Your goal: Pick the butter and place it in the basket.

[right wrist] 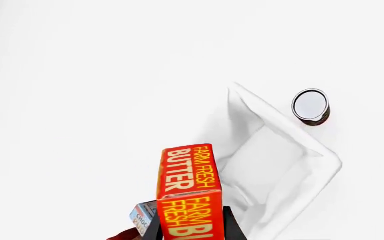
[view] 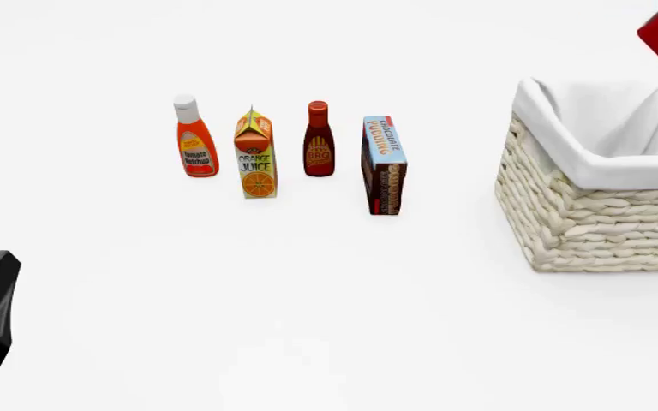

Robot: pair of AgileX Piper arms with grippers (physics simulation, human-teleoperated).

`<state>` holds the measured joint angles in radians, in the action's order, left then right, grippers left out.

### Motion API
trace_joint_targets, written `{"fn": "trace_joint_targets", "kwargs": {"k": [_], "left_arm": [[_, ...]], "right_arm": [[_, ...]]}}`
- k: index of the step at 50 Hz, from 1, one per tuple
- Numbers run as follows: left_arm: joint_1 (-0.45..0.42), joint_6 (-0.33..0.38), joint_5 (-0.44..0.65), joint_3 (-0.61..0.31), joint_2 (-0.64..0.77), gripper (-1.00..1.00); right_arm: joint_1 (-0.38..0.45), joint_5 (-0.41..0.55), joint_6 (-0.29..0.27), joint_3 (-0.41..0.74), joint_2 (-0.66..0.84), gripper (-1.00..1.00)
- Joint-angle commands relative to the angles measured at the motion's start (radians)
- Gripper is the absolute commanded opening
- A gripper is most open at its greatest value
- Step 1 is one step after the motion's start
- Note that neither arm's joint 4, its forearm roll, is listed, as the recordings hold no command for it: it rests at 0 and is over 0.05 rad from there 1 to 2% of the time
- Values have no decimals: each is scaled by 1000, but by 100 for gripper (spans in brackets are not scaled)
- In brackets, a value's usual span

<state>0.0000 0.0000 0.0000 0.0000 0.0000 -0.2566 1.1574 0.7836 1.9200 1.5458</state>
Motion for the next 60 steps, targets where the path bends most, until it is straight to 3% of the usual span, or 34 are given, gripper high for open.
{"fn": "trace_joint_targets", "kwargs": {"k": [1,39,60], "left_arm": [[0,0,0,0,0,100],[0,0,0,0,0,100],[0,0,0,0,0,100]], "right_arm": [[-3,-33,27,-30,-1,-100],[-16,-74,26,-101,8,-100],[-8,-118,56,-144,26,-100]]}}
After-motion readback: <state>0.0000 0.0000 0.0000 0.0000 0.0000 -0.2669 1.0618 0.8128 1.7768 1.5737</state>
